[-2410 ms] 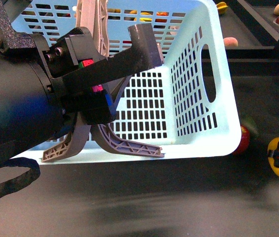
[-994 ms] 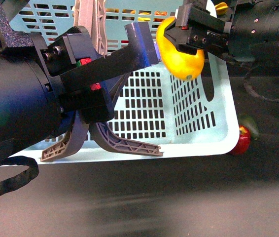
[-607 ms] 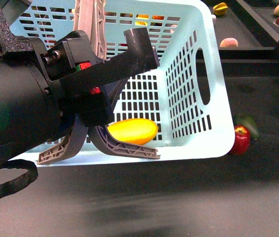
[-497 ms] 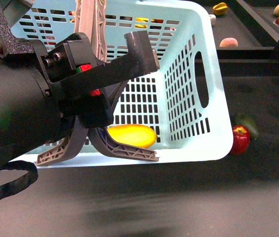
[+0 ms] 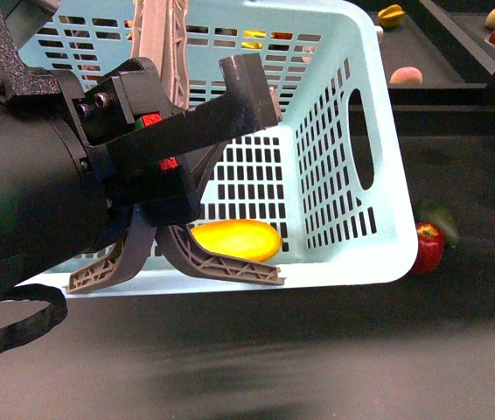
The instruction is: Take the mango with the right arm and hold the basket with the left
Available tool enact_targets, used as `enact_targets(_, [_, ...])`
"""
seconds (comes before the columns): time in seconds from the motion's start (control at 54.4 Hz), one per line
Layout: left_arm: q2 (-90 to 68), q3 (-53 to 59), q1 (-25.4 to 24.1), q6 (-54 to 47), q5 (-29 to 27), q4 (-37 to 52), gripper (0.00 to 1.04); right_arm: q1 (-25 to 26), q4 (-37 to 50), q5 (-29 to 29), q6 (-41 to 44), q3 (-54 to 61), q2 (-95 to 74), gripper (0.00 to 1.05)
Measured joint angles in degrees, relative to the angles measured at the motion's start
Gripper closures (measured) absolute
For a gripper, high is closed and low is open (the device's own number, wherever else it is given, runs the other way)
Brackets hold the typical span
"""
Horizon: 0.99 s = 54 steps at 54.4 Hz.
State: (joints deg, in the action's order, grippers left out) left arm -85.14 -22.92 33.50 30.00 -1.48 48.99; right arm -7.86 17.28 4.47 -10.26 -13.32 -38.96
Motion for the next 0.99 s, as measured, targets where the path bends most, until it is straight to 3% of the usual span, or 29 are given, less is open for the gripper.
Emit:
enact_targets(0.037, [0.00, 0.00, 0.00, 0.02, 0.00, 0.00, 0.99, -0.04, 0.52, 0.46, 0.52, 0.15, -0.07, 0.09])
enact_targets(0.147, [0.00, 0.00, 0.00, -0.07, 0.09, 0.00, 0.99, 0.48, 10.45, 2.36, 6.38, 4.09, 0.98, 0.27])
enact_targets(0.294, [0.00, 0.00, 0.00, 0.02, 0.11, 0.00, 0.99, 2.16, 10.08, 0.98, 9.01, 6.82, 4.72, 0.52])
enact_targets(0.35, [0.00, 0.00, 0.00, -0.11, 0.11, 0.00, 0.99, 5.90, 8.76, -3.93, 9.60, 7.98, 6.95, 0.66])
enact_targets(0.57, [0.00, 0.00, 0.00, -0.04, 0.09, 0.00, 0.99, 7.67, 5.51, -4.48, 10.10, 9.92, 12.57, 1.04])
enact_targets(0.994, [0.00, 0.00, 0.00, 0.00, 0.11, 0.00, 0.99, 7.74, 0.85, -4.50, 10.14, 13.05, 20.92, 1.03])
